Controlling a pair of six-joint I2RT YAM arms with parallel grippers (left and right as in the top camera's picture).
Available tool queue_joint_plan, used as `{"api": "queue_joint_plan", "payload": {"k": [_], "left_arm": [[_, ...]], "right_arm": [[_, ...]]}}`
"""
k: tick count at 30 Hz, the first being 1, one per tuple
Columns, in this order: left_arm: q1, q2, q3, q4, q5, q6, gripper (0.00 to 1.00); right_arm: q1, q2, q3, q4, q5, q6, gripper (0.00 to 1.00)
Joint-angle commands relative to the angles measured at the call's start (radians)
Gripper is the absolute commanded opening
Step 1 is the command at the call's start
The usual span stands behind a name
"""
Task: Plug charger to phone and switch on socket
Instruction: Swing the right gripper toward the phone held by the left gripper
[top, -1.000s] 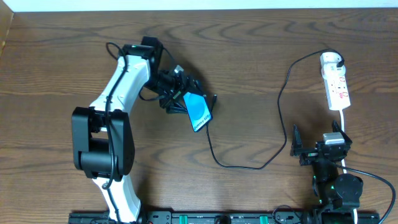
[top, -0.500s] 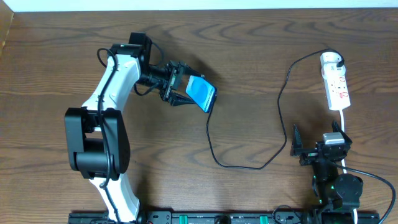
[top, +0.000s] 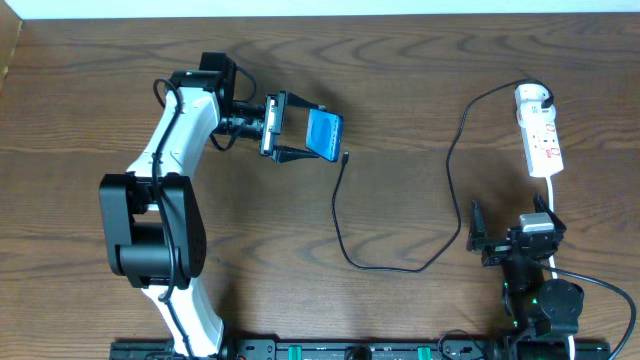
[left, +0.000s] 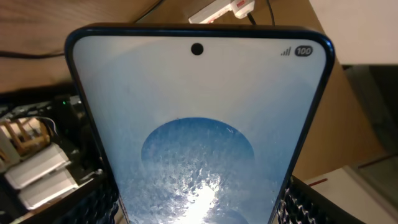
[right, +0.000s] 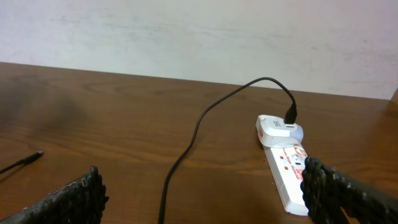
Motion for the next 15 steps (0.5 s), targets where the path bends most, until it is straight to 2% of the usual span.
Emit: {"api": "queue_joint_plan", "payload": {"k": [1, 8, 15], "left_arm": [[0.013, -0.015, 0.023, -0.004, 0.057, -0.084, 0.65], [0.014, -0.015, 0.023, 0.019, 0.054, -0.144, 0.66], [0.014, -0.015, 0.023, 0.018, 0.055, -0.146, 0.66]], "right_arm": [[0.008, -0.005, -0.004, -0.002, 0.008, -0.010, 0.99], [0.008, -0.005, -0.004, -0.002, 0.008, -0.010, 0.99], [0.007, -0.005, -0.004, -0.002, 0.020, -0.011, 0.99]]}}
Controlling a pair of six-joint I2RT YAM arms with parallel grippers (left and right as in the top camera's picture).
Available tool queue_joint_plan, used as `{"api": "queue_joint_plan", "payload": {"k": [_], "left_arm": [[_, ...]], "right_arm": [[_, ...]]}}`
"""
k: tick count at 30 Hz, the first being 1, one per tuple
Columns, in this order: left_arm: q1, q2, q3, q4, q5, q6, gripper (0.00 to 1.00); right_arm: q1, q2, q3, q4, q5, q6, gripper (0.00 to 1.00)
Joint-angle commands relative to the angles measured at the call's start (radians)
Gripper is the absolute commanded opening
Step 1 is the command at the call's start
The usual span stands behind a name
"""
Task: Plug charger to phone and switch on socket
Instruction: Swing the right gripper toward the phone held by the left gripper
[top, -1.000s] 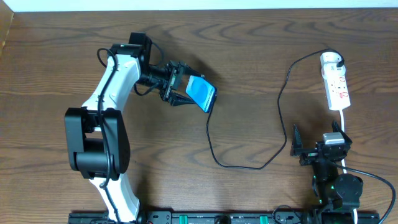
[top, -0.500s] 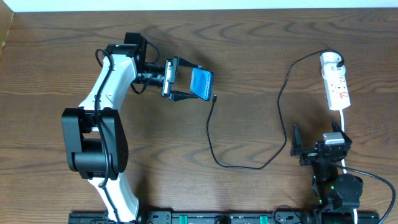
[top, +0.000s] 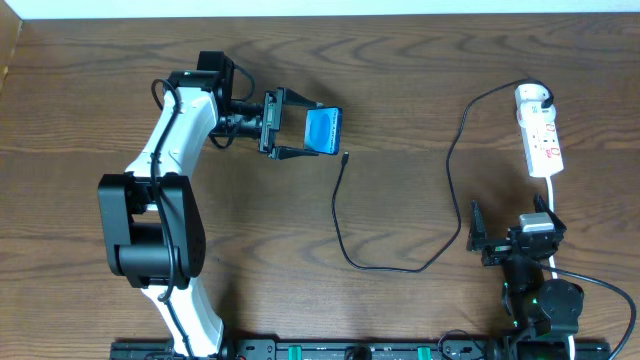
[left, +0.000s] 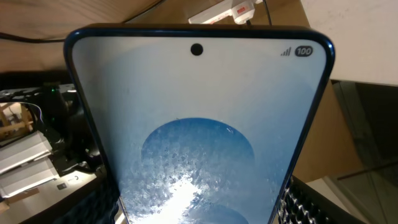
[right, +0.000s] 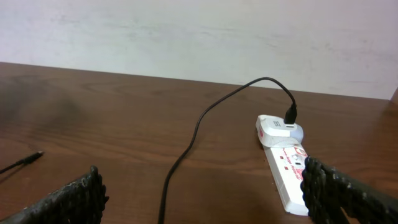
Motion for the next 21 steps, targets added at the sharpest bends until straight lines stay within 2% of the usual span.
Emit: {"api": "queue_joint_plan", "payload": {"k": [1, 8, 14, 21], "left_arm": [[0.008, -0.015, 0.023, -0.003, 0.055, -0.018, 0.65], [0.008, -0.015, 0.023, 0.002, 0.054, -0.018, 0.65], [0.007, -0.015, 0.023, 0.101, 0.038, -0.014, 0.65], [0.007, -0.015, 0.022, 0.117, -0.224, 0.013, 0.66]], "right_arm": [[0.007, -0.005, -0.004, -0.003, 0.027, -0.011, 0.99], [0.007, -0.005, -0.004, -0.003, 0.036, -0.011, 0.99], [0.007, -0.005, -0.004, -0.003, 0.037, -0.010, 0.99], [0.007, 0.007, -0.004, -0.003, 0.014, 0.137, 0.99]]}}
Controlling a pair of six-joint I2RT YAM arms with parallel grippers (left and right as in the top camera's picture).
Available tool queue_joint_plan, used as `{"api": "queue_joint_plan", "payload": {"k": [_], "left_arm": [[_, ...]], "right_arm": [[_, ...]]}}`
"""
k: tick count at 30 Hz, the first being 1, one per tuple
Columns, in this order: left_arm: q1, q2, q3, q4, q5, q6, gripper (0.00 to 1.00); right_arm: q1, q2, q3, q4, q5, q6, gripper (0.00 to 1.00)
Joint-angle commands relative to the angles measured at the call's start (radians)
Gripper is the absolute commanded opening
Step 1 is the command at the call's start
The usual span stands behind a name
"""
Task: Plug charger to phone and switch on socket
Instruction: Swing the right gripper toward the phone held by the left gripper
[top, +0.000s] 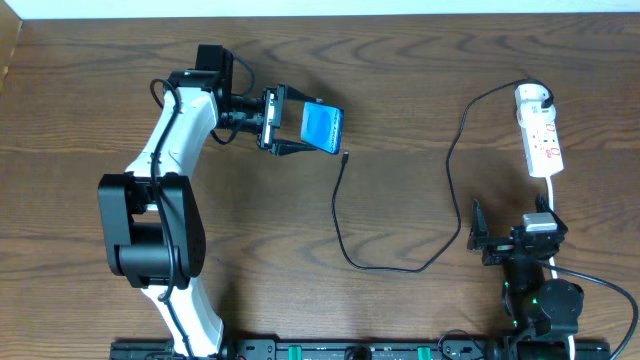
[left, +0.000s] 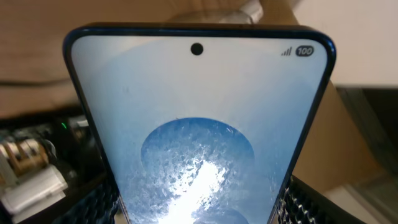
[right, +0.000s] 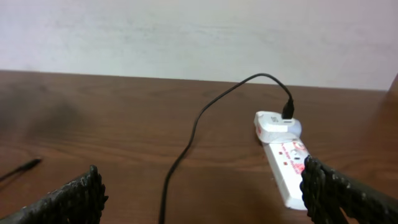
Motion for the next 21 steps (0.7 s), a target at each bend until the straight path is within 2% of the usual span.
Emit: {"api": "queue_joint_plan", "payload": {"k": [1, 10, 16, 21], "left_arm": [[0.007, -0.015, 0.022, 0.000, -0.145, 0.010, 0.66], [0.007, -0.015, 0.022, 0.000, -0.249, 0.009, 0.65], [0.007, -0.015, 0.022, 0.000, -0.277, 0.009, 0.65], [0.007, -0.015, 0.022, 0.000, -0.277, 0.009, 0.66]], "right_arm": [[0.007, 0.014, -0.004, 0.001, -0.026, 0.092, 0.99], [0.006, 0.193, 0.089, 0.010, -0.172, 0.158, 0.99], [0.002, 0.450, 0.293, -0.008, -0.271, 0.158, 0.99], [-0.010, 0.697, 0.518, -0.130, -0.429, 0.158, 0.99]]}}
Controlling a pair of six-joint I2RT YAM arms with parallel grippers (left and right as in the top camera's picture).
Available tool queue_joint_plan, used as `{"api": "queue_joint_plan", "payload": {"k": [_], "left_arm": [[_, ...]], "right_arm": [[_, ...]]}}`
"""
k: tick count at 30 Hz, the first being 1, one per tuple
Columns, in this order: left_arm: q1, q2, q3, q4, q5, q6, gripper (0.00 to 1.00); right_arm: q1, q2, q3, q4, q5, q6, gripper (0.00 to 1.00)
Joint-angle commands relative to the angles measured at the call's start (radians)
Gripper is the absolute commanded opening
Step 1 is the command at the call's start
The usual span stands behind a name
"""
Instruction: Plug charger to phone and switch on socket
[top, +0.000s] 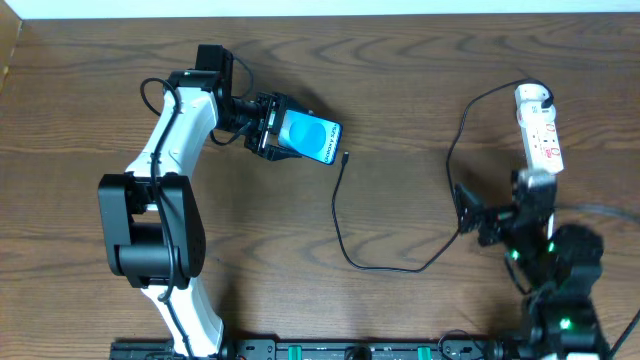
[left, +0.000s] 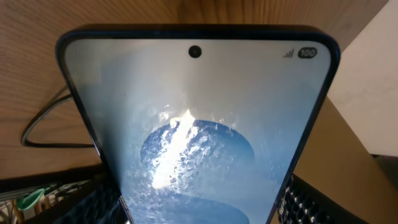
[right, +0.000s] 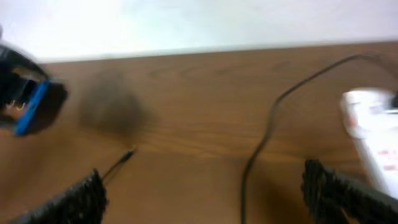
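A blue phone (top: 312, 139) with its screen lit is held over the table at the back left, and my left gripper (top: 283, 131) is shut on its lower end. In the left wrist view the phone (left: 199, 118) fills the frame, with the gripper (left: 199, 214) at the bottom edge. The black cable's free plug (top: 344, 157) lies just right of the phone and apart from it. The cable (top: 345, 250) loops to a white charger (top: 534, 93) in the white power strip (top: 543, 143). My right gripper (top: 476, 221) hangs open left of the strip; its blurred view shows the plug (right: 127, 153).
The wooden table (top: 400, 80) ends at a white wall along the back. The cable (right: 267, 140) crosses the ground between my right gripper (right: 205, 202) and the phone (right: 31, 107). The power strip (right: 373, 124) lies at the right.
The right arm has left the front edge and now stands further back, turned left toward the cable. The left gripper has tilted the phone so its screen faces up.
Through all earlier moments my left gripper held the phone on edge at the back left, shifting only slightly, while the right arm rested open at the front edge facing the power strip. Now the phone lies flatter and the right arm is raised.
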Motion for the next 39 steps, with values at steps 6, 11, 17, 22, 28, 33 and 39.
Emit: {"api": "queue_joint_plan", "payload": {"k": [6, 11, 17, 22, 28, 33, 39], "left_arm": [[0.007, -0.015, 0.022, -0.002, 0.014, 0.006, 0.65], [0.007, -0.015, 0.022, -0.002, 0.014, 0.005, 0.65], [0.007, -0.015, 0.022, -0.002, 0.015, 0.002, 0.65], [0.007, -0.015, 0.022, -0.001, 0.043, 0.002, 0.66], [0.007, -0.015, 0.022, -0.002, 0.051, 0.002, 0.66], [0.007, -0.015, 0.022, -0.002, 0.051, 0.002, 0.66], [0.007, -0.015, 0.022, -0.002, 0.051, 0.002, 0.66]], "right_arm": [[-0.018, 0.367, 0.372, -0.276, -0.304, 0.011, 0.99], [-0.015, 0.528, 0.465, -0.208, -0.355, 0.040, 0.99], [0.187, 0.817, 0.448, 0.221, -0.459, 0.312, 0.96], [0.336, 1.063, 0.448, 0.575, -0.460, 0.541, 0.89], [0.434, 1.201, 0.450, 0.770, -0.406, 0.691, 0.82], [0.484, 1.233, 0.452, 0.780, -0.320, 0.716, 0.71], [0.494, 1.233, 0.455, 0.781, -0.287, 0.723, 0.46]]}}
